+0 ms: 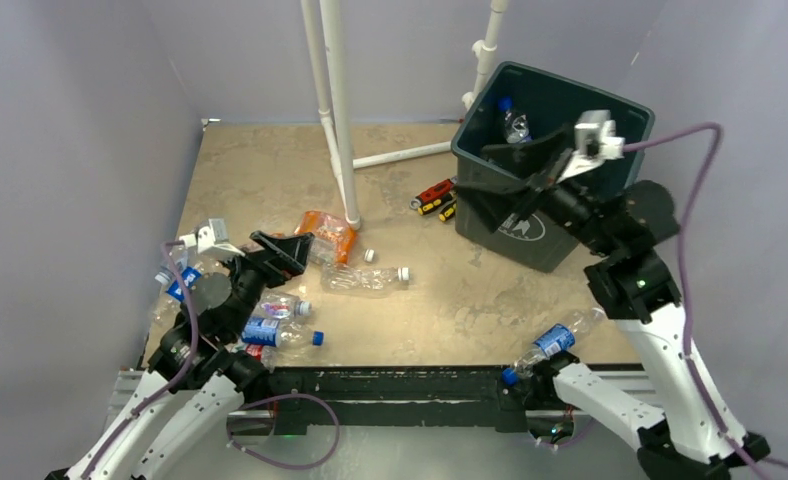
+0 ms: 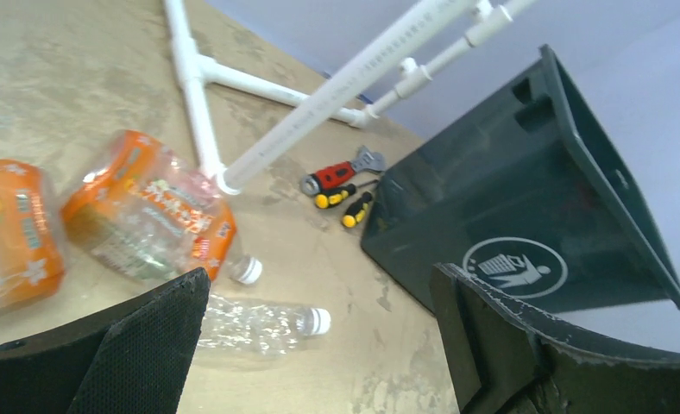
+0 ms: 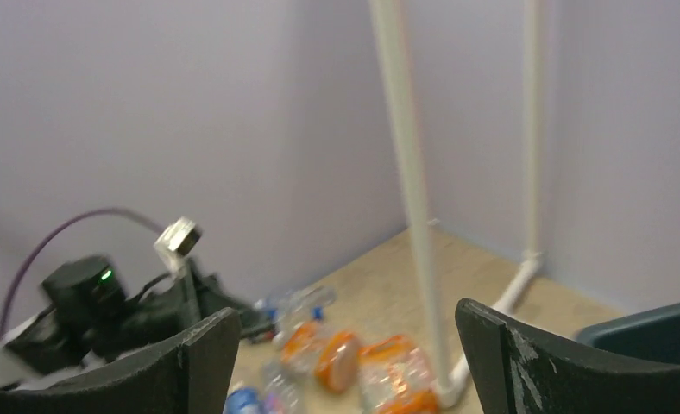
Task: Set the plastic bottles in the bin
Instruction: Place the plastic bottle in the trash bin, then pick up the plastic bottle at the center of the board.
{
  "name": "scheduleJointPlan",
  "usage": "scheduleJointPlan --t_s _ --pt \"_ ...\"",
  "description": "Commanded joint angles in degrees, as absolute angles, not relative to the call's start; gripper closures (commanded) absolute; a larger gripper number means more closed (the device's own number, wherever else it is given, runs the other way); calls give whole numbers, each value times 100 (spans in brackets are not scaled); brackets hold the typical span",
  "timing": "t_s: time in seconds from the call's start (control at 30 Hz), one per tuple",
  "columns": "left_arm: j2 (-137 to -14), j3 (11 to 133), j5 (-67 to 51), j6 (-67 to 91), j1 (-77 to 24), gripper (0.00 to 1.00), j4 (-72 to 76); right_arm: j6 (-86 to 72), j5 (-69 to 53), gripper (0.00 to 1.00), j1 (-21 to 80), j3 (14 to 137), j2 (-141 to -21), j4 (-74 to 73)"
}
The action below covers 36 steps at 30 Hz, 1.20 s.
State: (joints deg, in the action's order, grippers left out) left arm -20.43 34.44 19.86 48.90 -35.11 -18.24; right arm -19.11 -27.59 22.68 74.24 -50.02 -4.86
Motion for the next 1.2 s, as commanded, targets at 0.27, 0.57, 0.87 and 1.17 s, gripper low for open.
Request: scheduleJointPlan --t_s 0.27,0.57,0.87,1.17 --pt "-2493 4235 4085 5588 -3513 1 -4254 -1507 1384 1 6485 5757 -5476 -223" --pt "-2848 3916 3943 5858 -3509 1 -4336 -2585 1279 1 6524 3946 -5834 1380" --pt "-3522 3480 2699 5407 -3513 3 -3330 -2991 2134 1 6489 3078 -6200 2077" --pt "-3874 2618 1760 5720 -3509 9 -1880 -2525 2541 2 6220 3472 -7509 2347"
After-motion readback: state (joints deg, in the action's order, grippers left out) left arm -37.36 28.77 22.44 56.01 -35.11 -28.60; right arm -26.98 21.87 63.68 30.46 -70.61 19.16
